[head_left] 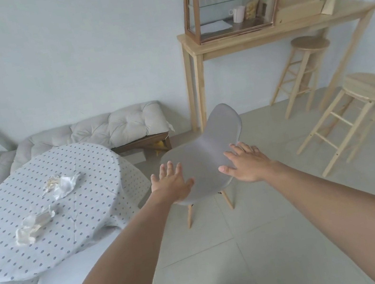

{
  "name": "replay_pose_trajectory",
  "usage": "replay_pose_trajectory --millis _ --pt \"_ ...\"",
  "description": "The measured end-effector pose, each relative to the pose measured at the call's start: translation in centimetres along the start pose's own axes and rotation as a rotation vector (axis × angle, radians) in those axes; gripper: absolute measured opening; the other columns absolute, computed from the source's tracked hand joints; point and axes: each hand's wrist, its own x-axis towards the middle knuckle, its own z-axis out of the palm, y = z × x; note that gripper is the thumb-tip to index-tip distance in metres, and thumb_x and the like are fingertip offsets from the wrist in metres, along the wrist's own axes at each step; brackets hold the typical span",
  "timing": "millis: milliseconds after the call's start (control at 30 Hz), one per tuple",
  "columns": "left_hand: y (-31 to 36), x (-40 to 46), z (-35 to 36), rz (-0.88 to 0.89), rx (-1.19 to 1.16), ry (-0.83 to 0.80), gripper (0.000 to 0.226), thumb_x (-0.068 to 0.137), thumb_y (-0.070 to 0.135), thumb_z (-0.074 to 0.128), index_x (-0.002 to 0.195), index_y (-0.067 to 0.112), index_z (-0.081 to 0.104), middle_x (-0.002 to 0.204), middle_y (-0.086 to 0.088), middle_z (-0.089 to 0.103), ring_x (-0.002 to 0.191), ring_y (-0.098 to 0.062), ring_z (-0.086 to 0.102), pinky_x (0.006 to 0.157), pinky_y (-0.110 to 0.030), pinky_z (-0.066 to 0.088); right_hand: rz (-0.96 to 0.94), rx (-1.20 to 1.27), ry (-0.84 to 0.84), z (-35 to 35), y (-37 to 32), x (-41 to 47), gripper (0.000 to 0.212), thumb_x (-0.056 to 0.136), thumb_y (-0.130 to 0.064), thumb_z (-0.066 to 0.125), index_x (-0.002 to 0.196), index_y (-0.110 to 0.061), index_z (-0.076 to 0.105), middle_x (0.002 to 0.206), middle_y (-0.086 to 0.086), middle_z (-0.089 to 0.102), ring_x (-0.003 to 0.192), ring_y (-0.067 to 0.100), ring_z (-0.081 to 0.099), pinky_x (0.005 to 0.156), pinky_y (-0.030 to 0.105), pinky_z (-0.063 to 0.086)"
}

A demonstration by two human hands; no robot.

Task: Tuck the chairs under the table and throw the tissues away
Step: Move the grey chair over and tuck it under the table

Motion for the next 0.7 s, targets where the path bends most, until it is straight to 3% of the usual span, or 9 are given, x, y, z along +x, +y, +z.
replay_pose_trajectory --millis 433,700 --pt "3.8 20.9 -2.4 -0.163 -0.086 -0.061 0.082 0.104 0.067 0.024 0.166 0.023 -0.005 0.176 -0.008 -0.012 0.161 -0.032 -0.013 0.127 -0.062 0.004 -0.136 -0.097 -0.091 -4.1 9.6 21.8 0.082 0.096 -0.075 0.021 0.16 -0.025 0.018 0.171 0.005 0.001 0.156 0.026 -0.007 0.124 0.054 0.005" --pt "3.9 29.5 -4.0 -0.298 -0.16 -0.091 0.082 0.103 0.068 0.022 0.167 0.023 -0.004 0.176 -0.008 -0.012 0.161 -0.032 -0.014 0.128 -0.062 0.003 -0.29 -0.147 -0.152 -5.9 12.8 34.9 0.079 0.097 -0.073 0.02 0.159 -0.024 0.021 0.171 0.006 0.002 0.156 0.027 -0.007 0.123 0.055 0.006"
